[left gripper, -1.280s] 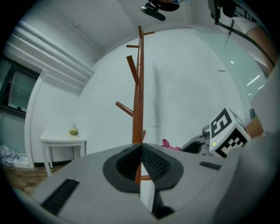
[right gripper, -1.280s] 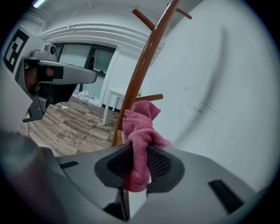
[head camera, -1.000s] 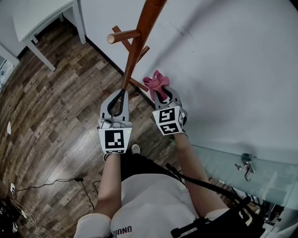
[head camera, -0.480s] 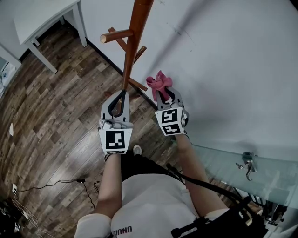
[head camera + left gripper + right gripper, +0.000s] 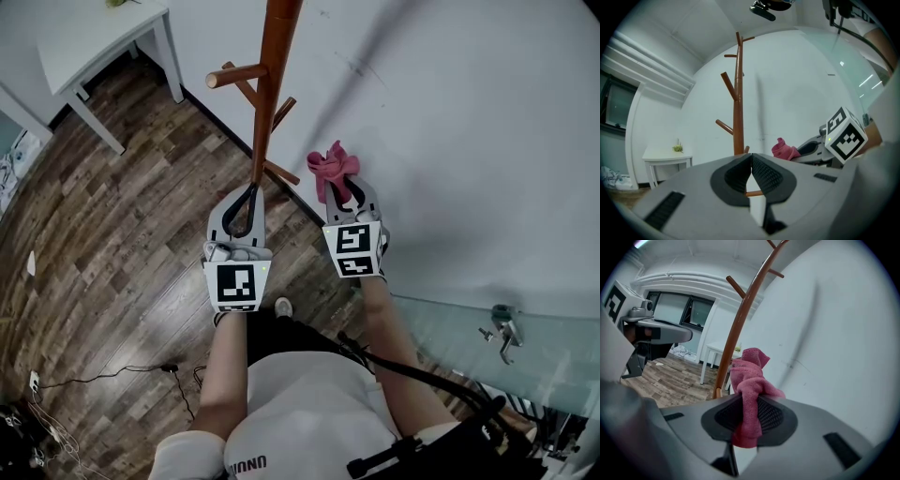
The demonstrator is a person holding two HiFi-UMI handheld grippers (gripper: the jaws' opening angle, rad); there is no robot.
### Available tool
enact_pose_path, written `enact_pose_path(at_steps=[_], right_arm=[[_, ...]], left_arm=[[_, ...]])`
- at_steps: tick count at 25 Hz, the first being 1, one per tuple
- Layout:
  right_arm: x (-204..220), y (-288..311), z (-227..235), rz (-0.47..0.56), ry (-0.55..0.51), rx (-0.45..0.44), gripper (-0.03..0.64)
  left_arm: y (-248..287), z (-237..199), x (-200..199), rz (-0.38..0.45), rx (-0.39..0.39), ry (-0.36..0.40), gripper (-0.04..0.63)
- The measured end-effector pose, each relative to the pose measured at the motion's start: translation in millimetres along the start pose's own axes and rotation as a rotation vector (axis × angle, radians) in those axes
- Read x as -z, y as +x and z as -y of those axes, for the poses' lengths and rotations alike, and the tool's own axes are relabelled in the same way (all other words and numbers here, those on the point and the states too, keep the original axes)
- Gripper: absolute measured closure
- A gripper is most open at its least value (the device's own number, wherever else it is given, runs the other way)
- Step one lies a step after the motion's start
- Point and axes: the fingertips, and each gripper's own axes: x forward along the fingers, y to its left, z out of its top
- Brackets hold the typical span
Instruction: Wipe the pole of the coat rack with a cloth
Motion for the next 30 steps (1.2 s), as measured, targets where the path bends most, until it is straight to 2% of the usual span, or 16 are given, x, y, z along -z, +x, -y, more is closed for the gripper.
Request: enact_pose_path(at_steps=[14, 21, 30], right_arm=[[-45.1, -39.9, 31.1, 0.153, 0.127, 0.082, 0.532], [-58.3, -57.4, 45.3, 0.206, 0.146, 0.118, 0.532], [-74.3, -71.9, 47.2, 0.242, 0.114, 0.149, 0.532]], left_arm=[[-6.3, 8.9, -20.5, 0.028, 0.016, 0.034, 0.58], [-6.3, 16.0, -30.2, 0.046, 0.025, 0.054, 0.578], [-6.1, 19.3, -39.9, 0.087, 0.03, 0.061, 0.578]])
